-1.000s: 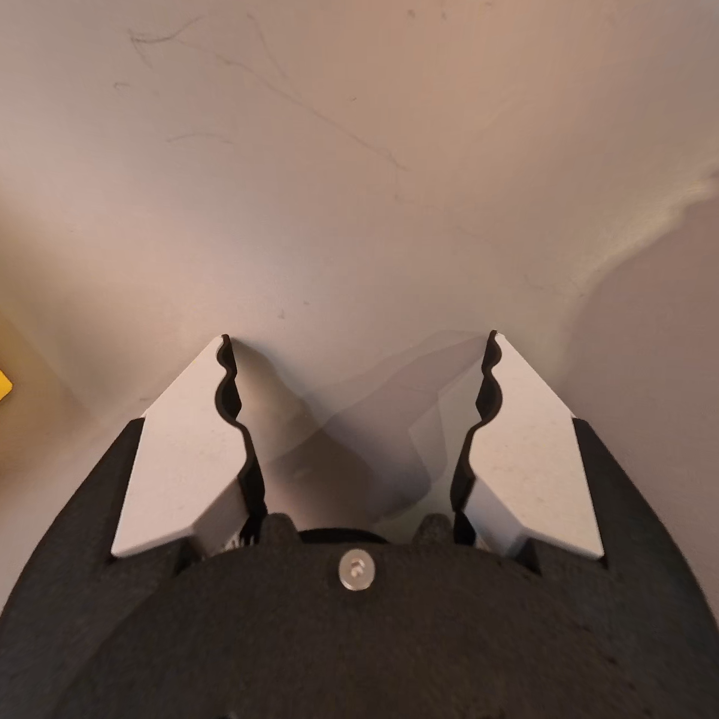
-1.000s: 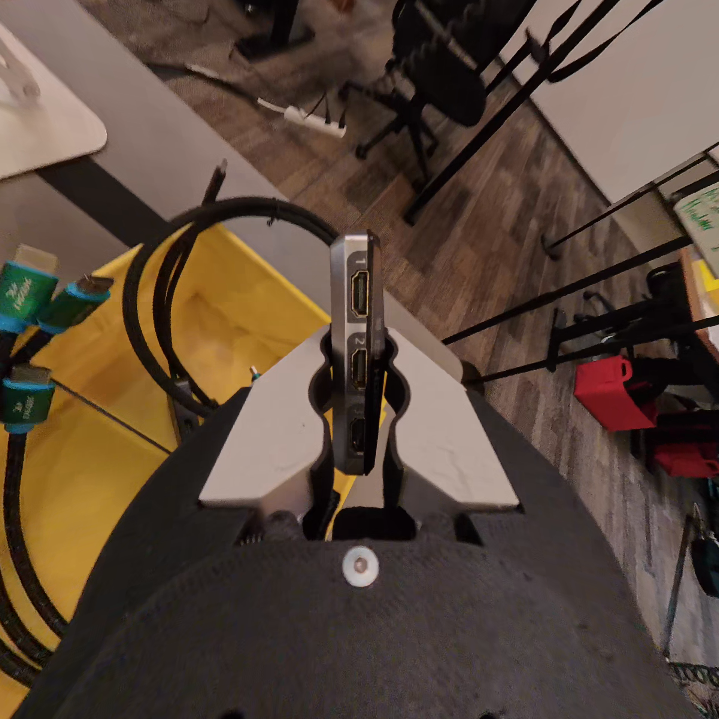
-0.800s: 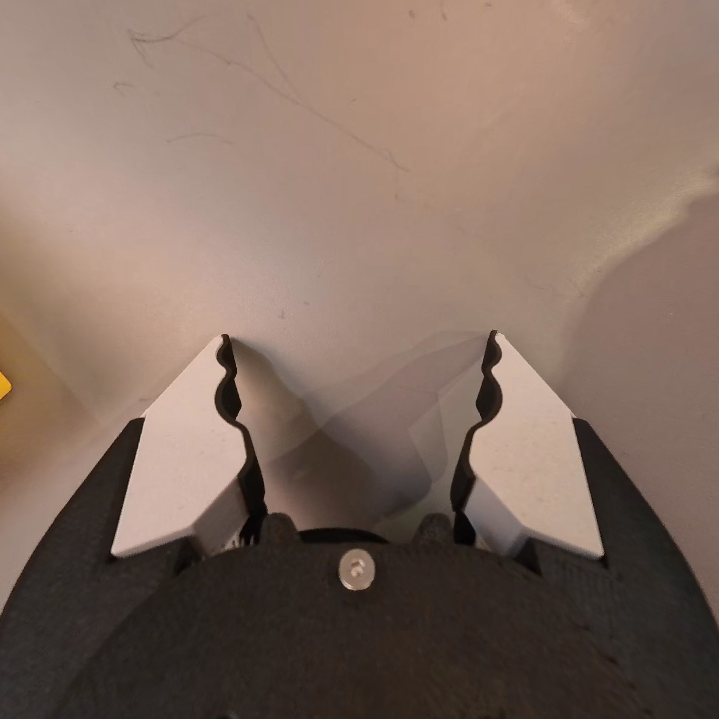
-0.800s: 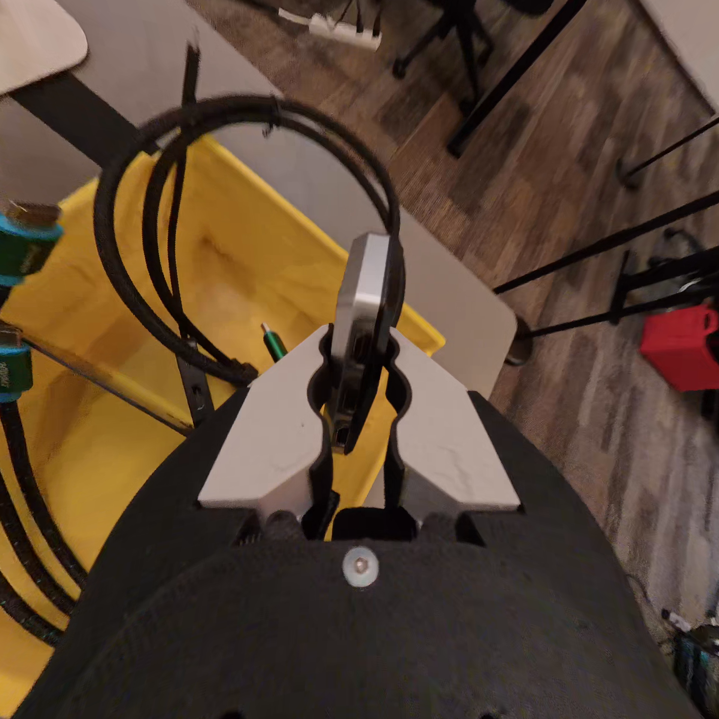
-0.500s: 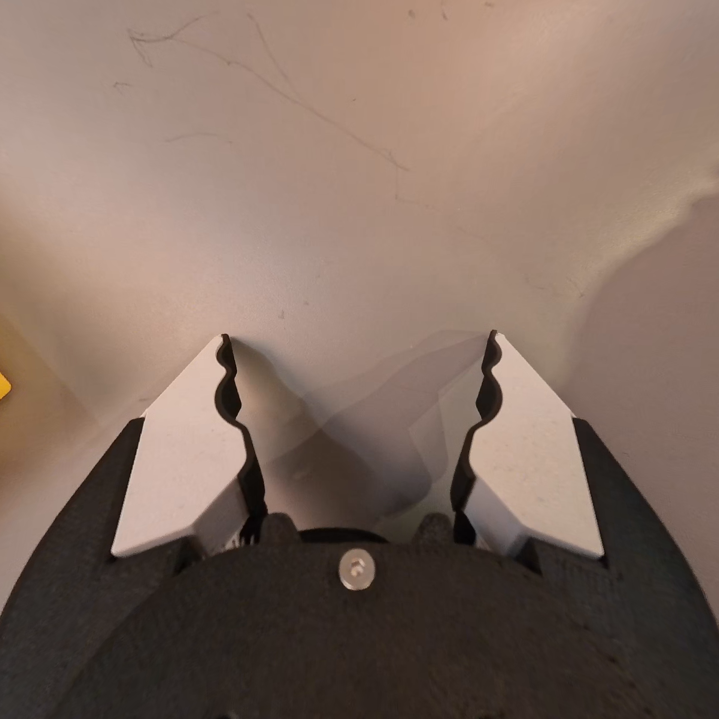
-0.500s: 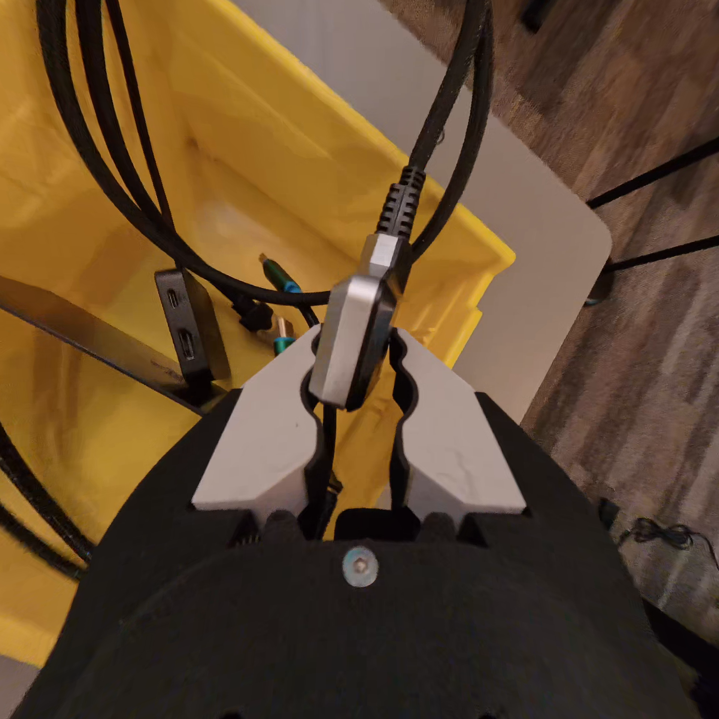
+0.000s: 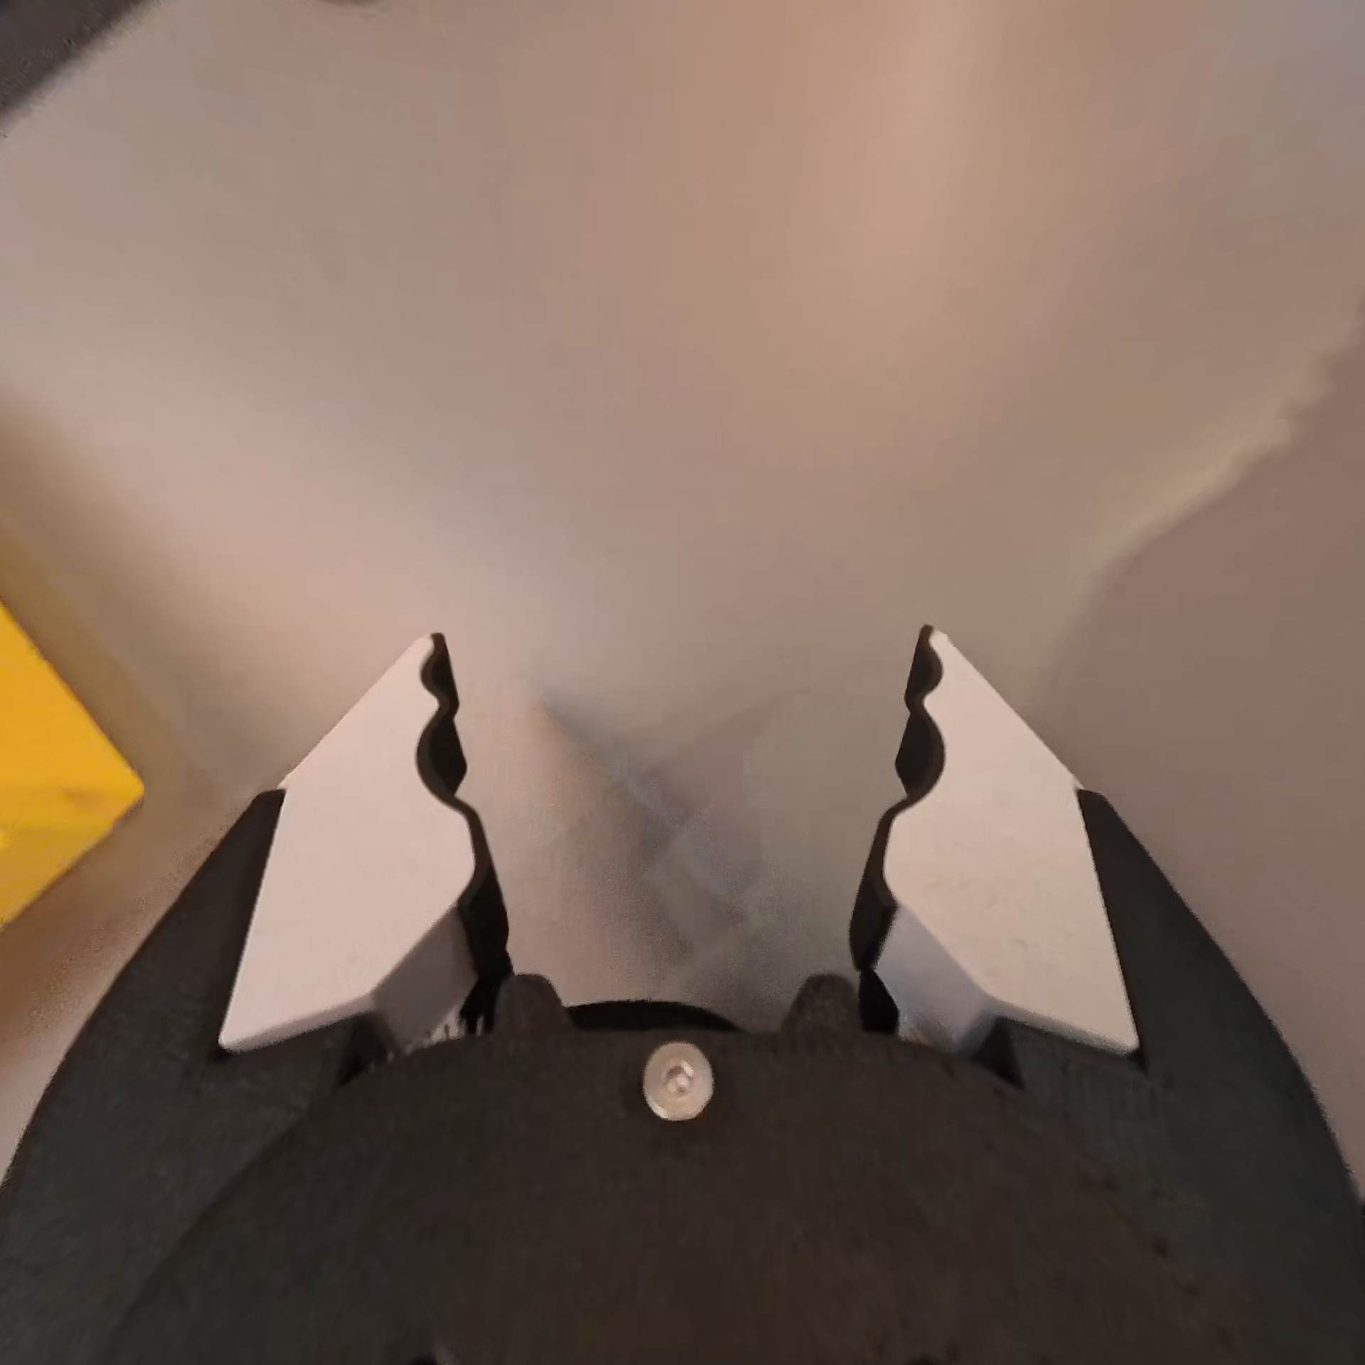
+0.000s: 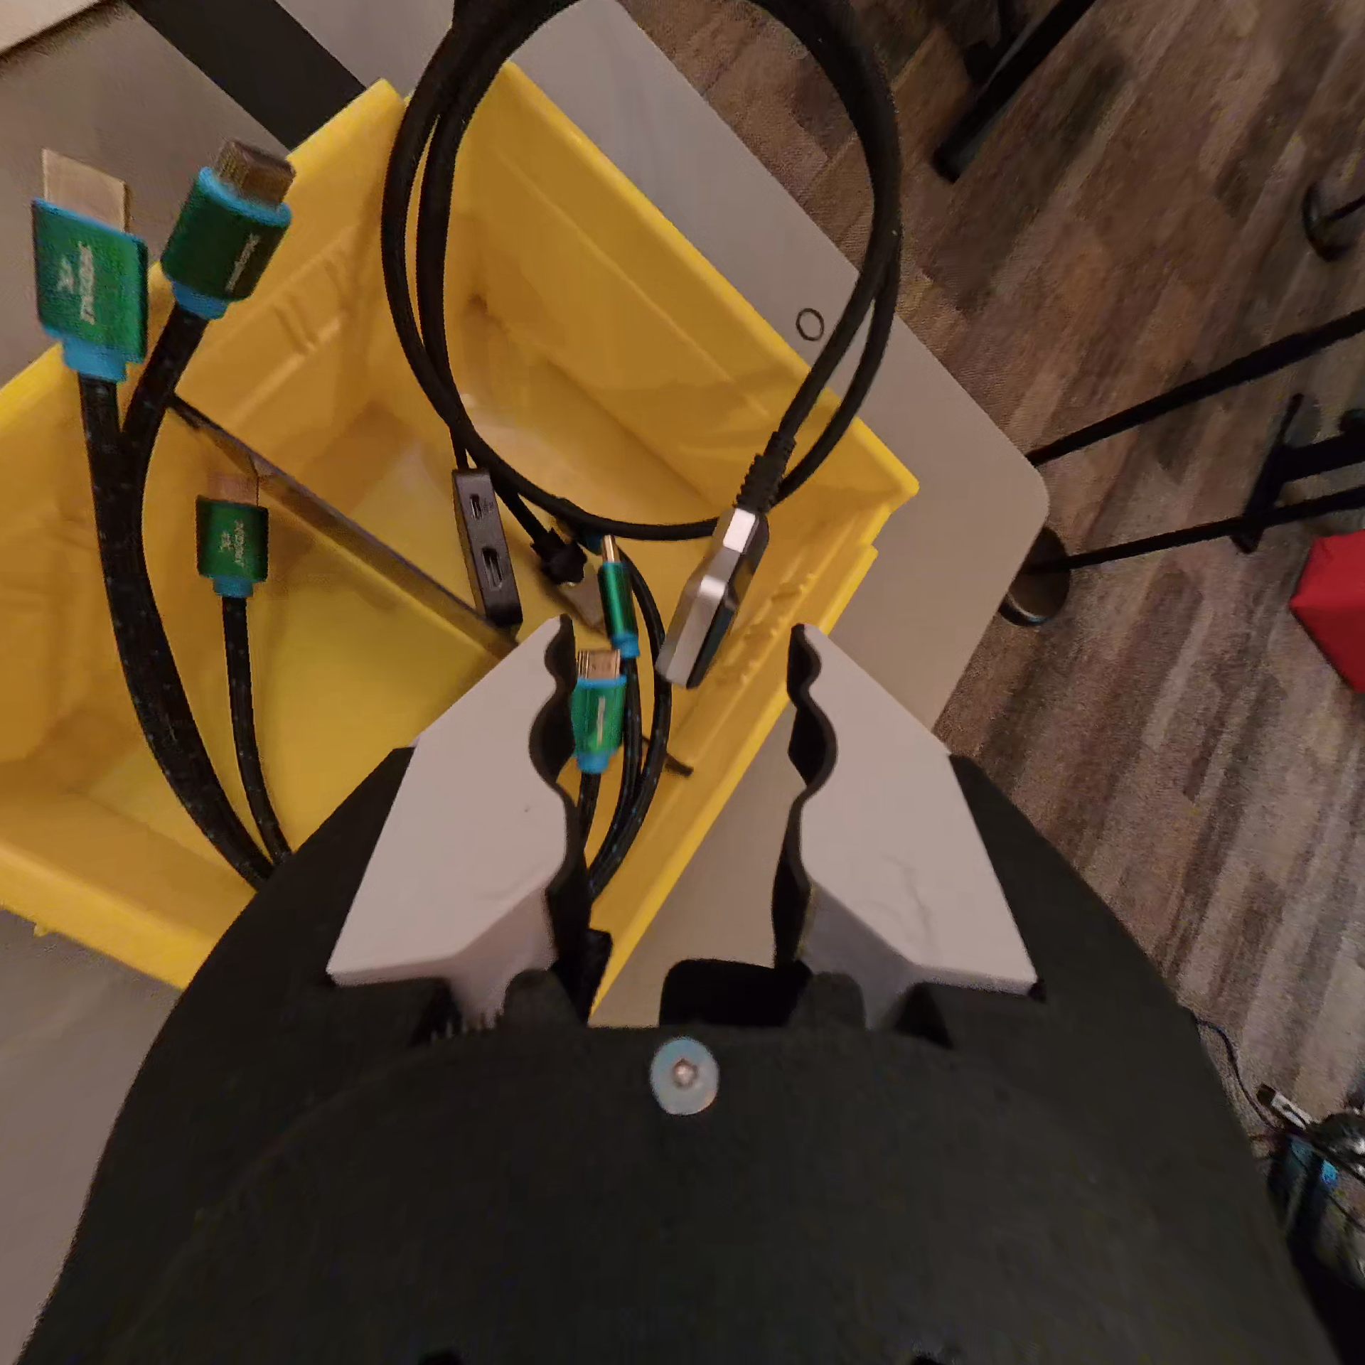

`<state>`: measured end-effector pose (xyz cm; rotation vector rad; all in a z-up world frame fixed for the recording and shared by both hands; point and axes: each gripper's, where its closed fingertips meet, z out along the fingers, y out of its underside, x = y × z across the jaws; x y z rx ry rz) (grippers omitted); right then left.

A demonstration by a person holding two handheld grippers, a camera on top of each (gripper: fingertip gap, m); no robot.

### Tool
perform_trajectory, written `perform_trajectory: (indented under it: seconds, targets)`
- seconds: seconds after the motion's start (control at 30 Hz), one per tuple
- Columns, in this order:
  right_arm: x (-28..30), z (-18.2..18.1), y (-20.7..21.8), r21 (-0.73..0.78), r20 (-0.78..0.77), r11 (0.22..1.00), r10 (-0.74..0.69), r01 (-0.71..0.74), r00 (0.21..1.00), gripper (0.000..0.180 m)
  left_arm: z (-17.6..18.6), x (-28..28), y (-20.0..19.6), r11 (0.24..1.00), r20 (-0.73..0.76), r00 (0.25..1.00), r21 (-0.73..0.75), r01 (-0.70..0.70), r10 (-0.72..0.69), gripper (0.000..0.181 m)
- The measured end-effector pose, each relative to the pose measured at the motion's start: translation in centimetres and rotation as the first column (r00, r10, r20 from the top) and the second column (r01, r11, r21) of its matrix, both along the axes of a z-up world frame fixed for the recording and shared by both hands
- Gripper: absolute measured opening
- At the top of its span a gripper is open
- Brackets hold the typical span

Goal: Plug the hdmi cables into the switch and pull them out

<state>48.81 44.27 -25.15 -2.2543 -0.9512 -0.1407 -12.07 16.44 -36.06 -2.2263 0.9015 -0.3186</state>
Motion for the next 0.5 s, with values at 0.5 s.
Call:
perform_trajectory:
  seconds: [0.5]
  targets:
    - [7.3,-3.7,-8.2,0.125,-0.177,0.968,-0.193,0.217,0.965,0.055,13.4,-22.0,4.9,0.664,0.088,0.767,0.445,-0.601,0.635,0.083]
